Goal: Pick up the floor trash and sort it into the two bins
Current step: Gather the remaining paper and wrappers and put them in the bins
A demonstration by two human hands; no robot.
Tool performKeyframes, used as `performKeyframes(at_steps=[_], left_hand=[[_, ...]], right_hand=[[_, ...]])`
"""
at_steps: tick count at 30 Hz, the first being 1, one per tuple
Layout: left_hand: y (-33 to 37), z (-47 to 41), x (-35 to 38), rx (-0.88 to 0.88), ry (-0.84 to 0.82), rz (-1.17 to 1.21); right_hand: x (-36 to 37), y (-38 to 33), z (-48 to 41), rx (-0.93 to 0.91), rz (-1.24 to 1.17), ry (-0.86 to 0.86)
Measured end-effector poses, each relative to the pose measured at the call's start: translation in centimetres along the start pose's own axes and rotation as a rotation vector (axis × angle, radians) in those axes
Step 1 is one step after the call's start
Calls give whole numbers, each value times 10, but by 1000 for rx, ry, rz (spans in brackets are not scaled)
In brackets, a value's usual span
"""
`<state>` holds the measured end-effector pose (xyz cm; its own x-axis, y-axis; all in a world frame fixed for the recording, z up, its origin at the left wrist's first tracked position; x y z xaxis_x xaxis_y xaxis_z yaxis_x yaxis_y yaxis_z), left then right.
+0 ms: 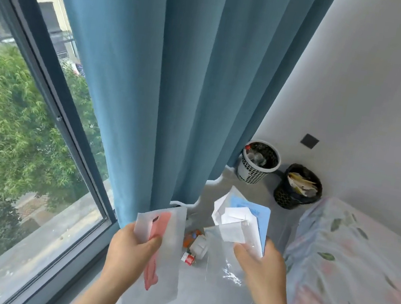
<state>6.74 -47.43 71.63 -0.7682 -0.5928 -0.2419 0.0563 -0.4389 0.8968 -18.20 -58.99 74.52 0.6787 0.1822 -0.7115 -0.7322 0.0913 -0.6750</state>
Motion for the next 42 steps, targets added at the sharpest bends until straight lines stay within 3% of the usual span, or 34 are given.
performKeyframes(at_steps=[9, 21, 32, 42], left_hand=[[95, 52, 34, 204, -19, -91], [150, 91, 162, 242, -81, -37], [174, 50, 246, 212, -168, -69], [219, -48, 315, 185, -258, -70]], right_hand=[[-100, 8, 30, 31, -92, 104], [-208, 65, -23, 27, -88, 166], [-245, 103, -79, 114, -117, 220], [-261, 82, -197, 89, -98, 228]])
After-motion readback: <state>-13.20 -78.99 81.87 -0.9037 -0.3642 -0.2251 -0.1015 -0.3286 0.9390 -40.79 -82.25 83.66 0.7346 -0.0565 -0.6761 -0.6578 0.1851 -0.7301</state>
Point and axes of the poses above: each hand's wrist, its own z-axis away from the middle knuckle, its own x-axis out of the palm, y = z × x, the point moved 8 cm from there along -z, towards the middle knuckle, and after that the axes turned 15 degrees about z, right-handed, at the moved point
